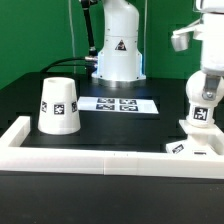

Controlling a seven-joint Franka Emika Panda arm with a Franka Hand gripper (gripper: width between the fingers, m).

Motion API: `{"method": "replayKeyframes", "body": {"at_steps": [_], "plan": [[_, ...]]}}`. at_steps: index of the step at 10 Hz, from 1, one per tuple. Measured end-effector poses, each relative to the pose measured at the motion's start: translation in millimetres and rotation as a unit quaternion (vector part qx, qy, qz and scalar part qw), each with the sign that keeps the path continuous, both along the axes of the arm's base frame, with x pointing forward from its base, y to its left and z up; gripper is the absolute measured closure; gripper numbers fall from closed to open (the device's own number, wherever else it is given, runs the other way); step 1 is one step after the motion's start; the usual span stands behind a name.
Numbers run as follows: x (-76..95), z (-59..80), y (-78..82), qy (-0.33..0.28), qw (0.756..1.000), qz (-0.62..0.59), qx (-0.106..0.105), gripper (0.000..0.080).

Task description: Assemble lamp

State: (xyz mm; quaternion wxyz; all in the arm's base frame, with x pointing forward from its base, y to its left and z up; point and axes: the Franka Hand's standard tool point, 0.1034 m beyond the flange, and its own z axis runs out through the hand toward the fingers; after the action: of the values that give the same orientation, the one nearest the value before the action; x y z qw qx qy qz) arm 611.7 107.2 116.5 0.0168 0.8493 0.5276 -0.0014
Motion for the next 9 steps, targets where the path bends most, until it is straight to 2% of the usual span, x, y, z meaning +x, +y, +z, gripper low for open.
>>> {"method": "replayKeyframes", "body": {"at_steps": [2,4,9], "plan": [[0.4,0.0,-0.7,-0.003,0.994,-0.111,0.003,0.0223],[-0.4,-1.2,-0.4,0.002,0.974,-0.225,0.015,0.0223],[-0.2,-1.1,-0.4,-0.002,0.923,-0.384,0.016,0.0222]]}}
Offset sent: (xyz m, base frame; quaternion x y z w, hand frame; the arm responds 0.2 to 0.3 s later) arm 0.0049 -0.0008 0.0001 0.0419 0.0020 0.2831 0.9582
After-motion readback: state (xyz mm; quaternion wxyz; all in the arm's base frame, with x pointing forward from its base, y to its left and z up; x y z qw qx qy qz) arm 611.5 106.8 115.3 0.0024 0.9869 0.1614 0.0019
